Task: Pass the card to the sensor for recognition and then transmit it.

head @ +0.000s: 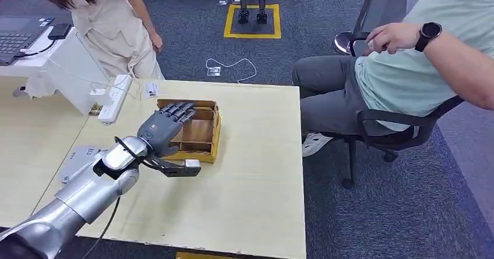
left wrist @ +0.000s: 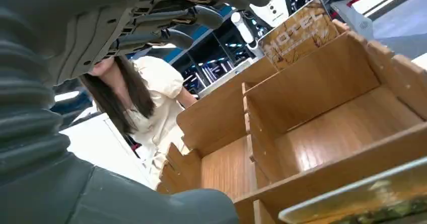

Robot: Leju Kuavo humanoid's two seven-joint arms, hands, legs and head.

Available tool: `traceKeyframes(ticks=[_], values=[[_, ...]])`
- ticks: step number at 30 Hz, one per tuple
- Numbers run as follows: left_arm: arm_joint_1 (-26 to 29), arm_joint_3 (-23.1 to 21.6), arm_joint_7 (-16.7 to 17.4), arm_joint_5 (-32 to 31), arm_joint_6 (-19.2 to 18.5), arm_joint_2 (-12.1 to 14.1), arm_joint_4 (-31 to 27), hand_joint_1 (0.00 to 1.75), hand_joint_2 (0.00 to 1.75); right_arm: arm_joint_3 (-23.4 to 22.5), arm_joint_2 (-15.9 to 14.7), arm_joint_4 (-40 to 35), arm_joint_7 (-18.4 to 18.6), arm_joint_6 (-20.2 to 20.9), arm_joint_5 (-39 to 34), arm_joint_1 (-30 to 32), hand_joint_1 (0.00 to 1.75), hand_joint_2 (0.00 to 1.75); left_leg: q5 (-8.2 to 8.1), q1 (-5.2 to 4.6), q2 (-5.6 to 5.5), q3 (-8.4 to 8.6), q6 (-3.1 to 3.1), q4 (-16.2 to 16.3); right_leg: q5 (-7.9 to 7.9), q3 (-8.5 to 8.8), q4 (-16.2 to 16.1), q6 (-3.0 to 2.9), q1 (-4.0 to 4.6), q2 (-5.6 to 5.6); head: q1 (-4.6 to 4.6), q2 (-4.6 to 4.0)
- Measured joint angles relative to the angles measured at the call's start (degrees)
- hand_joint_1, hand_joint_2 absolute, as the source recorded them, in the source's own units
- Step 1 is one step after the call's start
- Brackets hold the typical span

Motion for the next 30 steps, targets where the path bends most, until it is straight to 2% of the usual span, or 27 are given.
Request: traceKeyframes(ticks=[7,11,17,21,25,30], values=[[0.0,0.6,-0.2,-1.4,0.1,-0.2,1.5,0.0,1.75,-0.2,0.0,0.0,-0.2,0.0,0.1,0.0,0.0,1.75,0.0,0.0,0.0,0.0,0.0,0.0,0.0,0.0,0.0,0.0,0.0,0.0,0.0,0.0],[0.0,1.0,-4.1,2.0,-2.1,0.3,1.9,0.0,1.75,-0.2,0.0,0.0,-0.4,0.0,0.1,0.0,0.0,1.75,0.0,0.0,0.0,0.0,0.0,0.0,0.0,0.01,0.0,0.0,0.0,0.0,0.0,0.0],[-0.7,1.2,-7.6,6.5,-7.8,4.5,0.1,0.0,1.75,-0.7,0.0,0.0,-0.5,0.0,0.7,0.0,0.0,1.75,0.0,0.02,0.03,0.01,0.0,0.0,0.0,0.0,0.0,0.0,0.03,0.04,-0.02,0.0],[-1.3,1.2,-9.7,10.9,-11.0,8.5,-2.4,0.0,1.75,-0.8,0.0,0.0,-0.6,0.0,1.2,0.0,0.0,1.75,0.0,0.03,0.04,0.01,-0.01,0.0,0.0,-0.02,0.0,-0.01,0.04,0.06,-0.02,0.0],[-1.9,1.0,-9.7,11.3,-11.8,11.3,-4.6,0.0,1.75,-1.2,0.0,0.0,-0.9,0.0,1.2,0.0,0.0,1.75,0.01,0.03,0.02,0.0,-0.01,0.0,0.0,-0.01,0.0,-0.01,0.04,0.04,0.0,0.0],[-2.9,0.6,-9.1,11.3,-11.9,12.4,-5.2,0.0,1.75,-1.6,0.0,0.0,-1.0,0.0,1.2,0.0,0.0,1.75,0.01,0.02,0.02,0.0,-0.01,0.0,0.0,0.01,0.0,0.0,0.03,0.03,-0.02,0.0]])
